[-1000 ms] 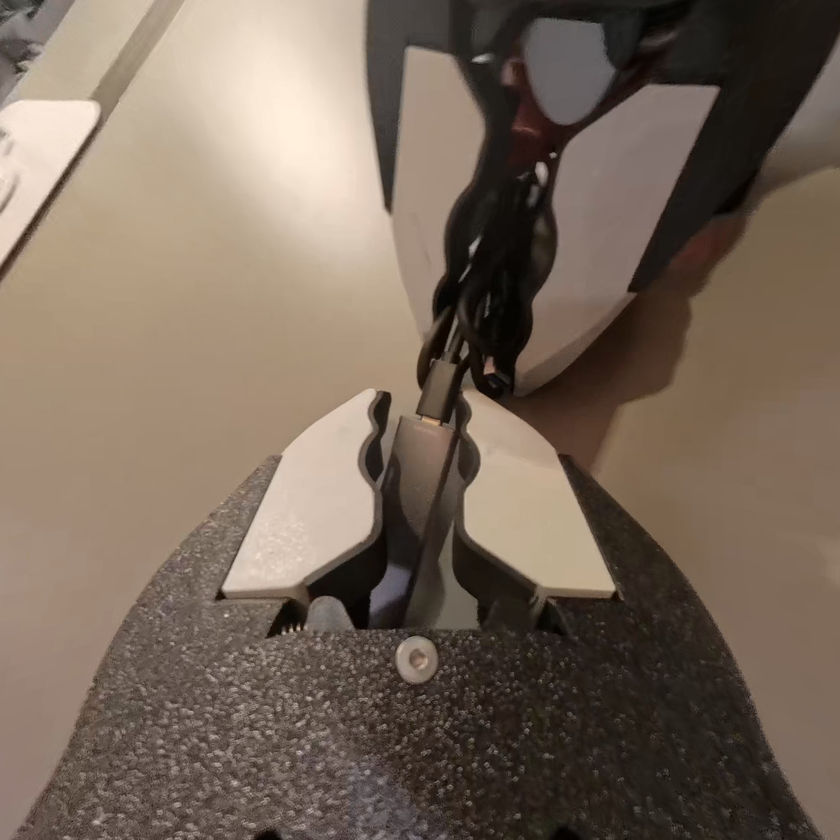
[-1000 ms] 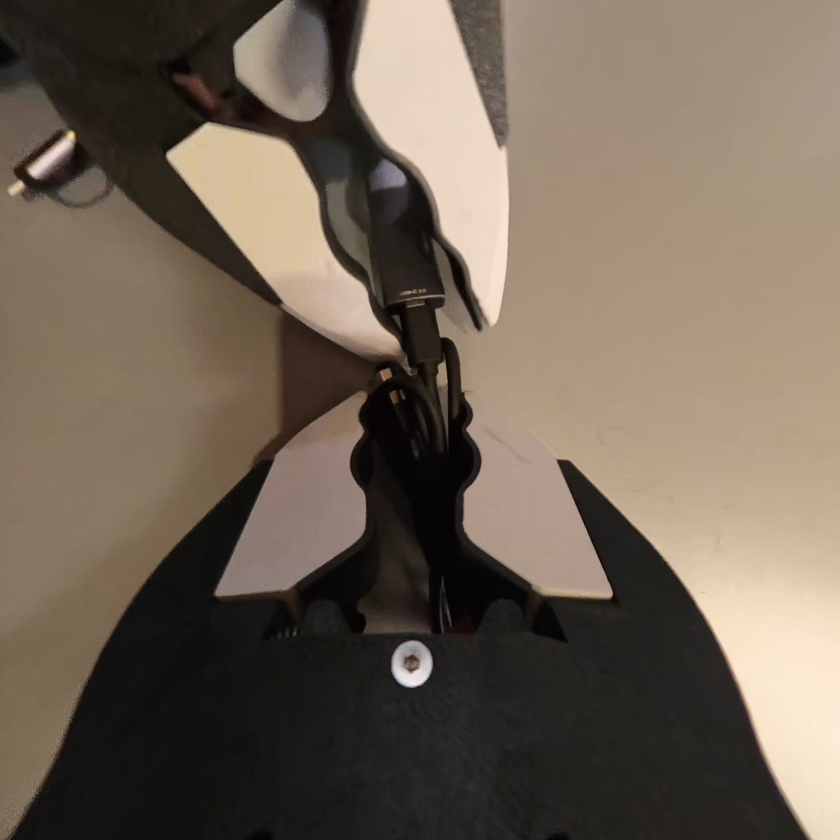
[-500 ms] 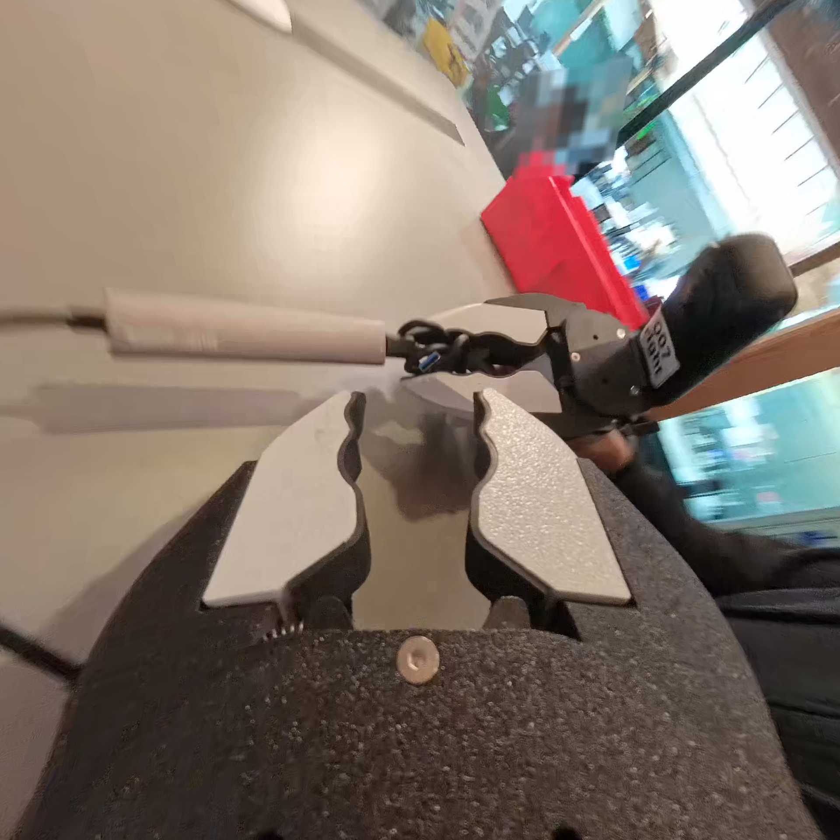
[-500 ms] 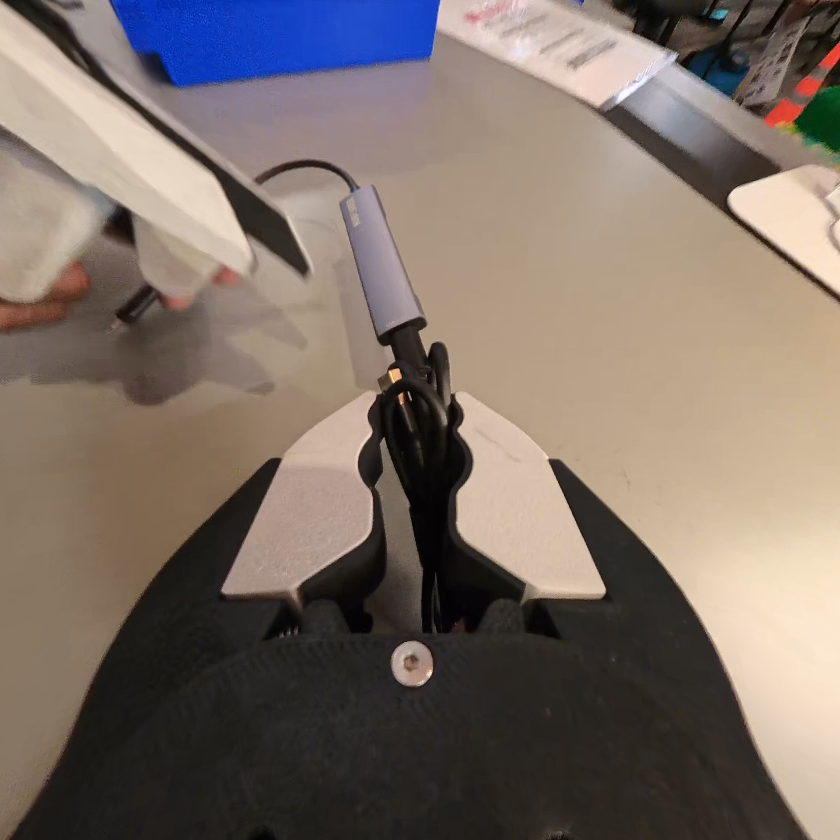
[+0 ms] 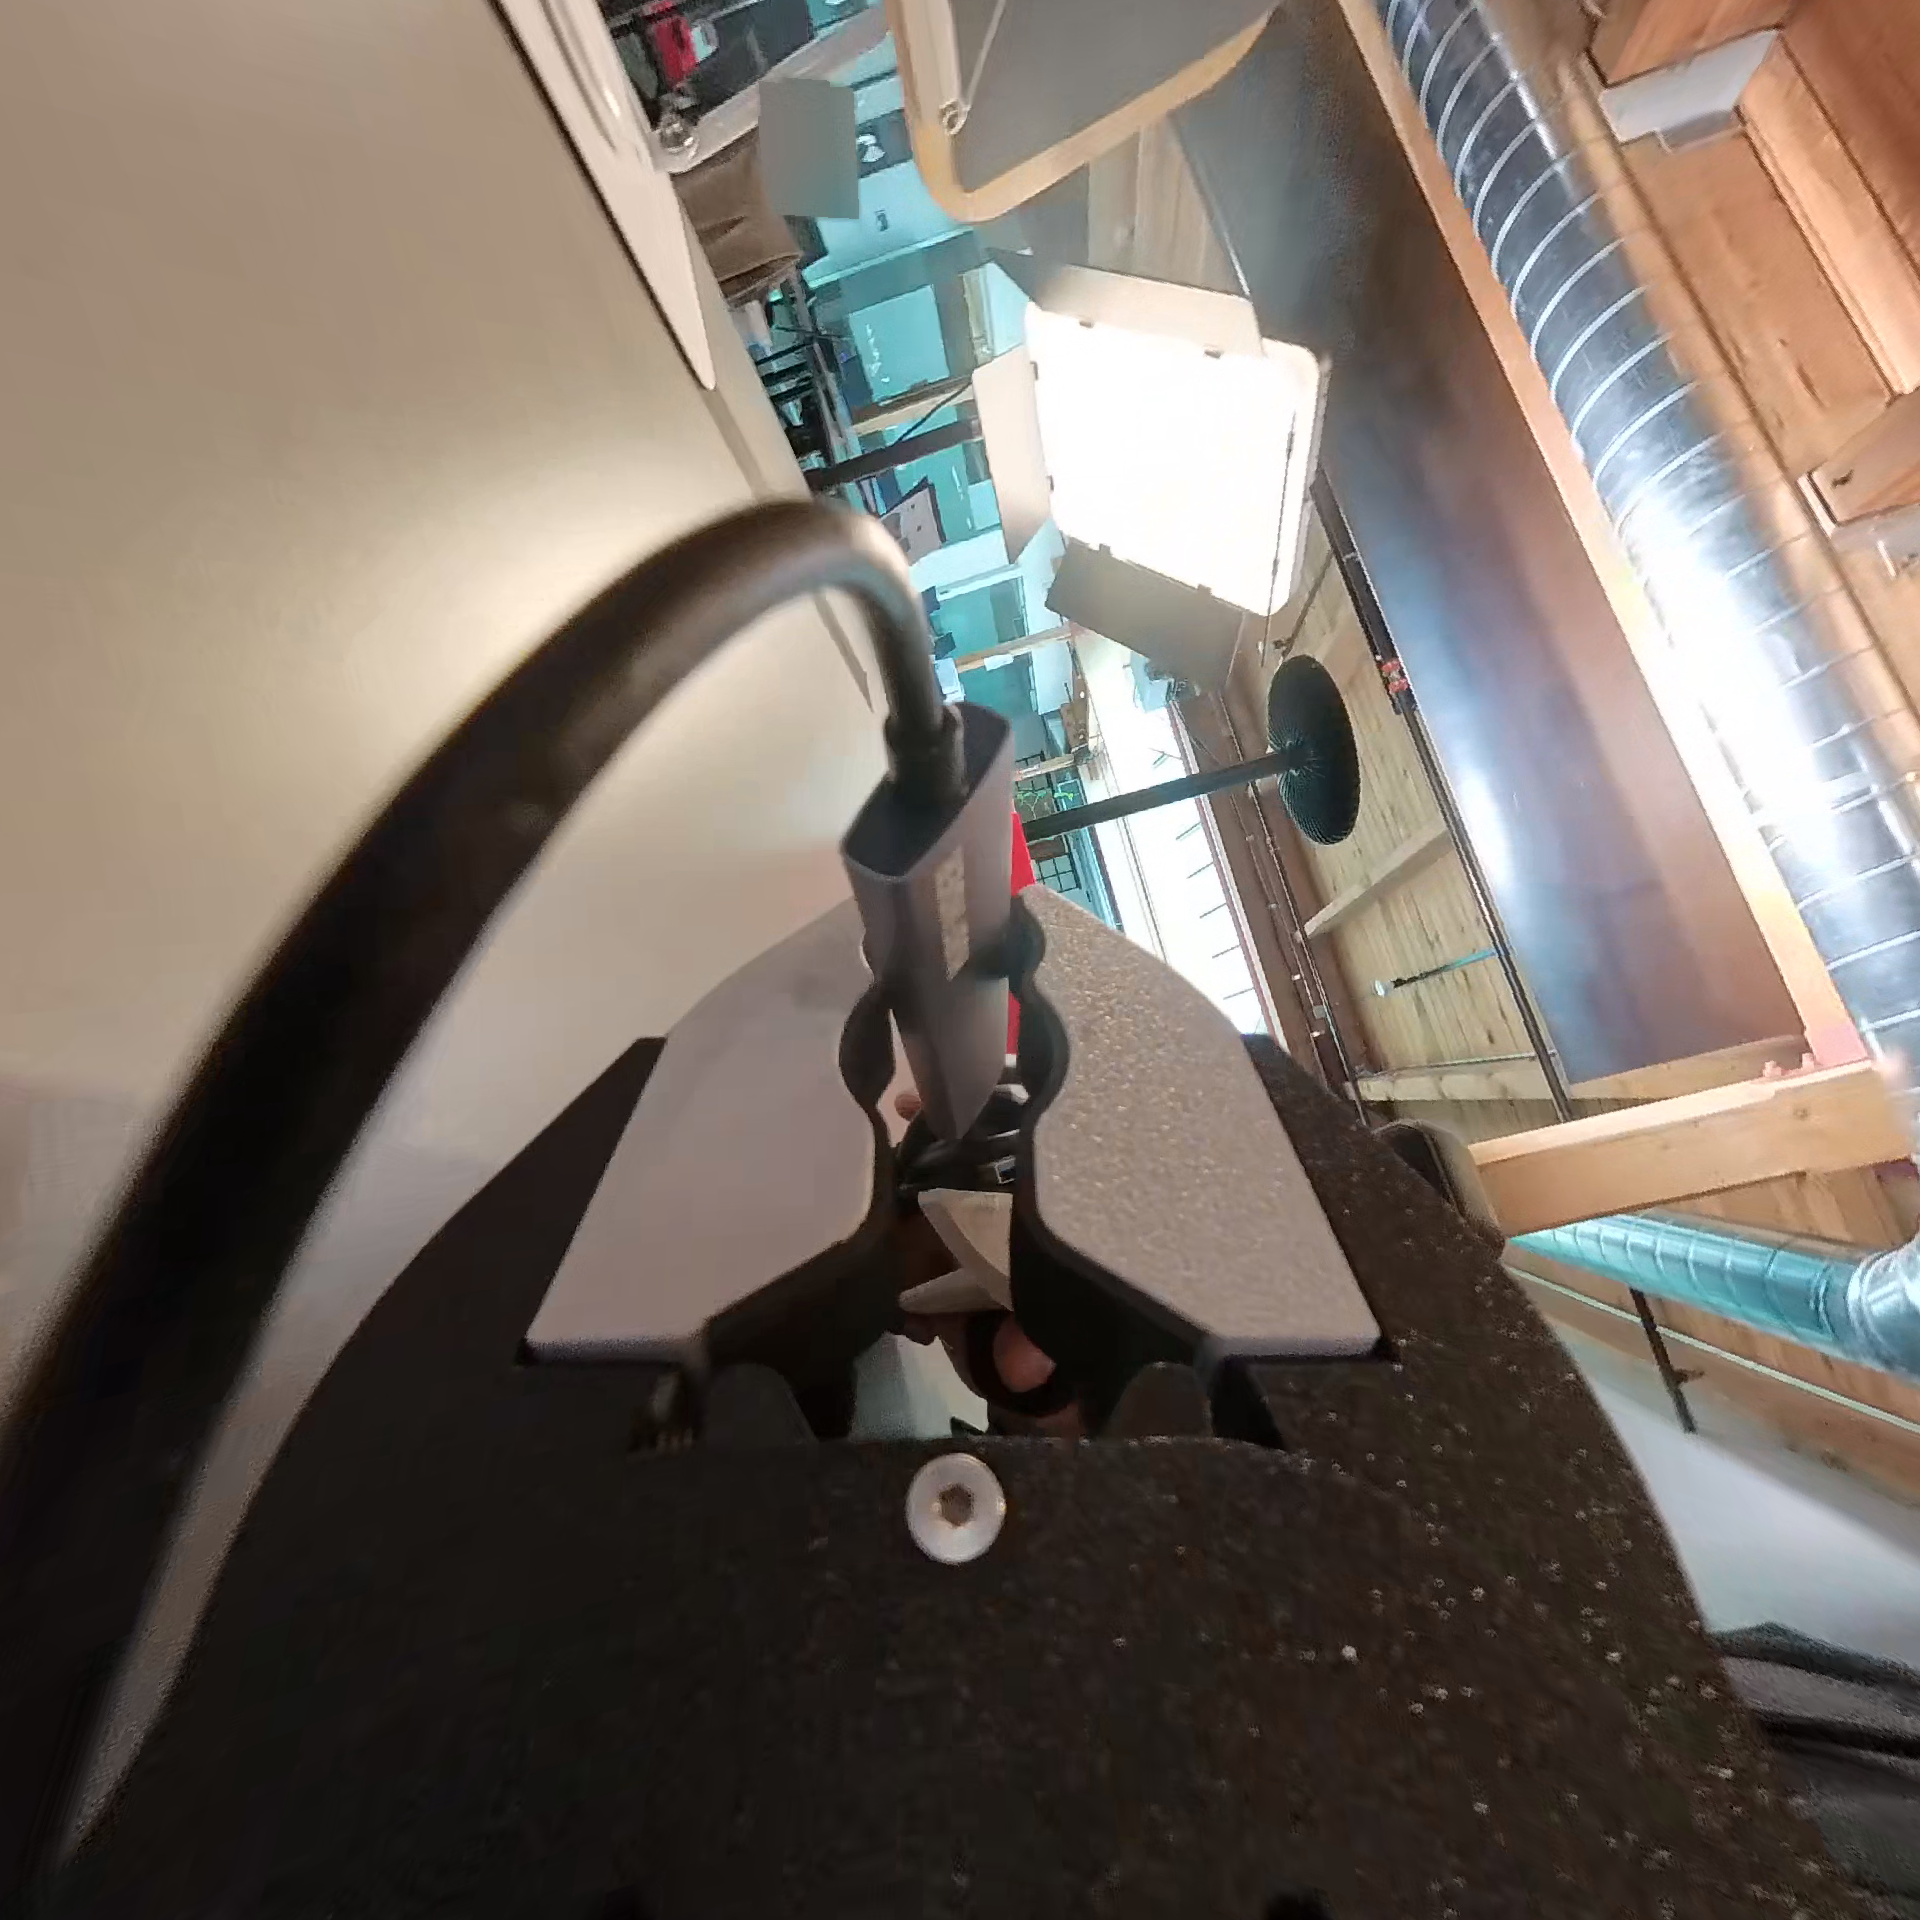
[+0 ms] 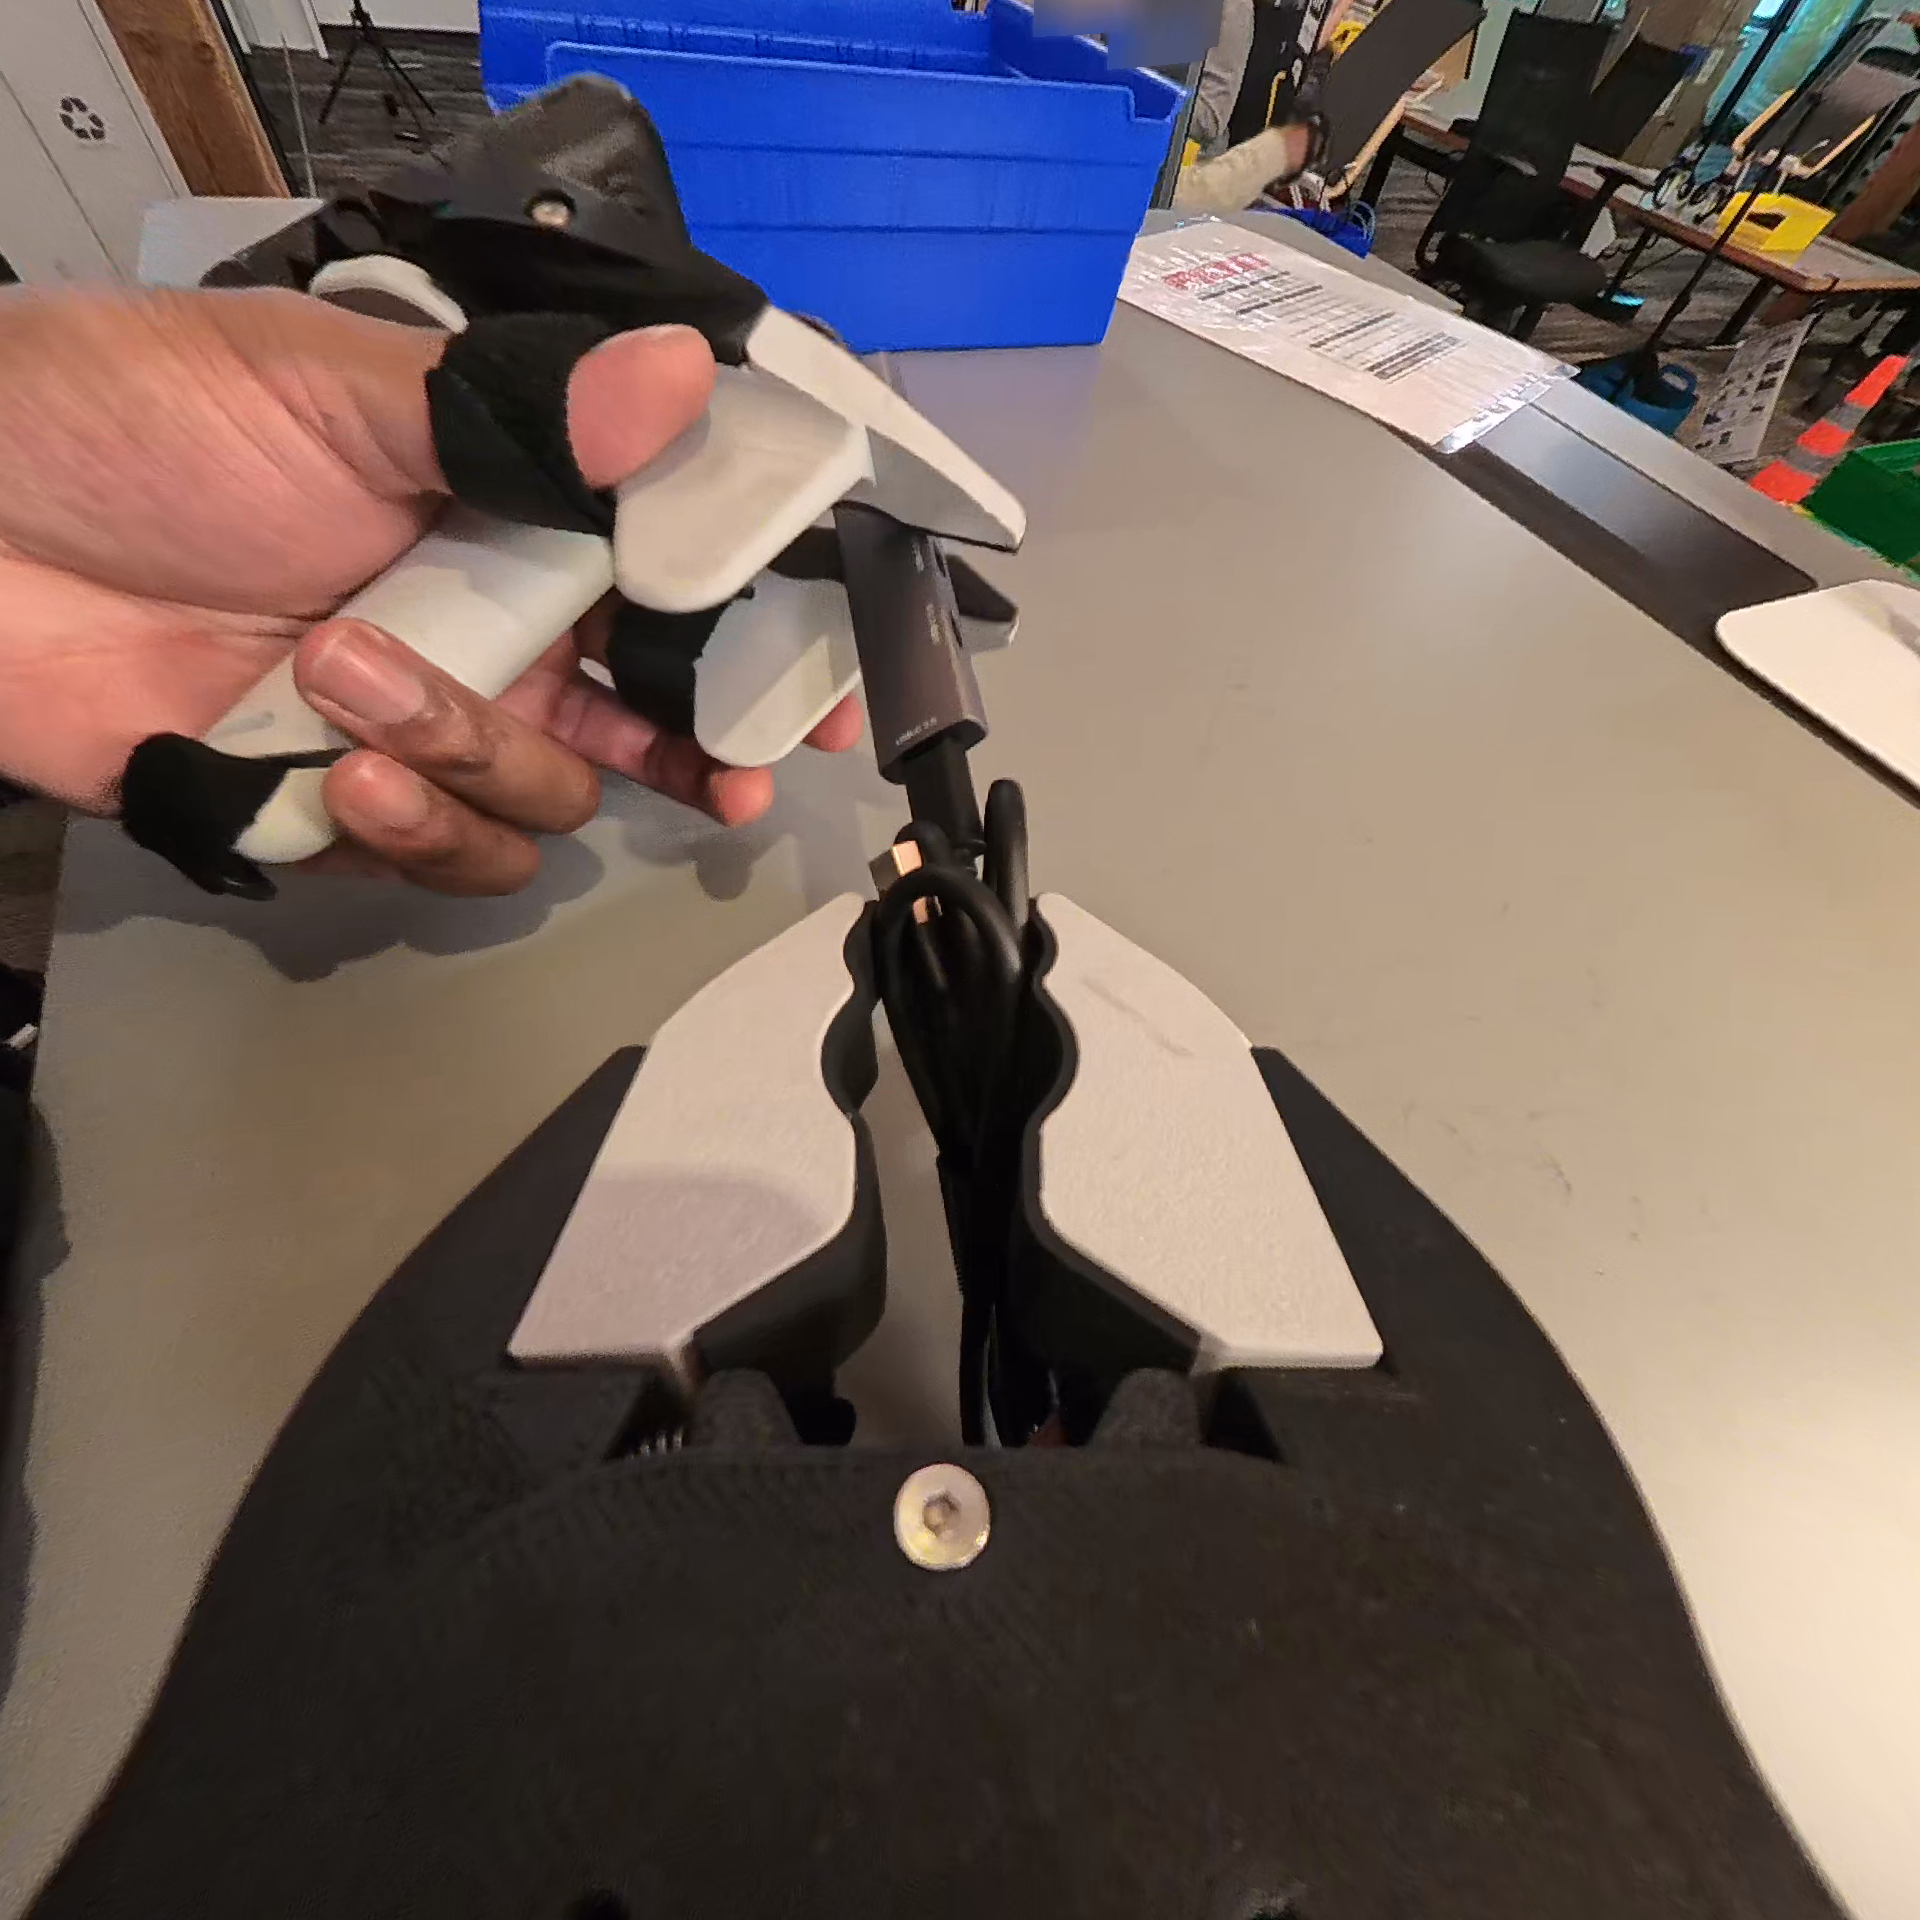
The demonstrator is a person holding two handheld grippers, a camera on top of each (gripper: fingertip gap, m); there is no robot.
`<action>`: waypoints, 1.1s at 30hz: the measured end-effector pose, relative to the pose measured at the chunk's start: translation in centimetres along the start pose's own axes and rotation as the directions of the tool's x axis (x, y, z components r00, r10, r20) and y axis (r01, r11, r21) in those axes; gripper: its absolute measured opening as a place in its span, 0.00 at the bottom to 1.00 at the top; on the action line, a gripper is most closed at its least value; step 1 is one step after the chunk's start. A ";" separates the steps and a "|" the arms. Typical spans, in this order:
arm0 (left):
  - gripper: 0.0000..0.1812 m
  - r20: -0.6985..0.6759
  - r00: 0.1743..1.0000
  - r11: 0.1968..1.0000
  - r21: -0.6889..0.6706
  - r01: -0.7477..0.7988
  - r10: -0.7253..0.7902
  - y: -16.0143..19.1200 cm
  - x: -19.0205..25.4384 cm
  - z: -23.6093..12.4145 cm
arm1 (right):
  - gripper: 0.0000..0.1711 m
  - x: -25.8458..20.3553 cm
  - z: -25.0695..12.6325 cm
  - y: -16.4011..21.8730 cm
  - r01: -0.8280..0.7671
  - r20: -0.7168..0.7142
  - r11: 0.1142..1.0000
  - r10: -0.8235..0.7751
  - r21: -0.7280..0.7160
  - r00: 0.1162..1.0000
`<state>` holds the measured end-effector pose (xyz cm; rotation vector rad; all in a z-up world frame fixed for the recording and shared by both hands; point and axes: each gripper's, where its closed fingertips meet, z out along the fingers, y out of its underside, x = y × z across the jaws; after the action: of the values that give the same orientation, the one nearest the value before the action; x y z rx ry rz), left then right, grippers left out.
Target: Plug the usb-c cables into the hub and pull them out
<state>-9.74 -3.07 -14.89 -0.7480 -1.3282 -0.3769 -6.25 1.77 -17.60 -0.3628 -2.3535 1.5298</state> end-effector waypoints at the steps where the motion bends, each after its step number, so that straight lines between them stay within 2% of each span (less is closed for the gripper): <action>1: 0.10 -0.016 0.999 1.000 0.003 -0.029 0.029 0.0 0.3 0.0 | 0.14 0.0 0.0 0.1 -0.004 0.003 1.000 0.004 -0.007 1.000; 4: 0.08 -0.042 0.993 0.994 0.007 -0.111 0.112 0.0 1.0 0.0 | 0.14 -0.1 0.4 0.5 -0.017 0.012 0.999 0.017 -0.048 1.000; 7: 0.06 -0.011 0.985 0.985 0.022 -0.170 0.171 -0.3 1.0 -0.2 | 0.18 0.2 0.6 0.4 0.009 -0.026 0.997 -0.012 -0.082 1.000; 13: 0.05 0.086 0.952 0.955 0.011 -0.296 0.294 -1.0 0.8 -0.7 | 0.20 0.1 0.0 -2.5 0.037 -0.039 0.999 -0.038 -0.007 0.999; 18: 0.05 0.050 0.951 0.952 0.008 -0.306 0.305 -0.6 1.5 -0.3 | 0.20 0.0 1.7 -2.0 0.090 -0.065 0.992 -0.096 -0.084 0.993; 22: 0.02 0.018 0.956 0.956 -0.006 -0.292 0.292 -0.2 1.8 -0.2 | 0.08 -0.1 2.6 -1.9 0.154 -0.110 0.979 -0.169 -0.130 0.979; 23: 0.06 0.015 0.957 0.957 -0.009 -0.291 0.291 -0.2 1.9 -0.1 | 0.08 0.0 2.8 -1.8 0.170 -0.125 0.975 -0.189 -0.144 0.974; 26: 0.06 0.009 0.950 0.950 -0.029 -0.311 0.311 -0.1 1.9 -0.1 | 0.08 0.2 3.0 -1.6 0.195 -0.146 0.967 -0.219 -0.165 0.965; 29: 0.15 0.018 0.941 0.936 -0.111 -0.334 0.338 1.1 1.4 0.4 | 0.08 0.3 3.1 -1.5 0.169 -0.146 0.972 -0.193 -0.164 0.970; 30: 0.15 0.022 0.939 0.934 -0.122 -0.337 0.342 1.4 1.2 0.5 | 0.08 0.3 3.2 -1.5 0.156 -0.140 0.975 -0.178 -0.159 0.974; 32: 0.06 0.023 0.938 0.934 -0.102 -0.342 0.346 1.5 1.0 0.5 | 0.08 0.2 3.2 -1.6 0.143 -0.130 0.979 -0.162 -0.143 0.978; 33: 0.06 0.015 0.940 0.936 -0.093 -0.339 0.342 1.4 1.0 0.4 | 0.08 0.1 3.2 -1.7 0.141 -0.134 0.981 -0.159 -0.135 0.978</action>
<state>-8.90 -1.59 -14.31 -1.0436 -1.1881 -0.1465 -7.69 -1.51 -17.23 -0.3049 -2.3116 1.2488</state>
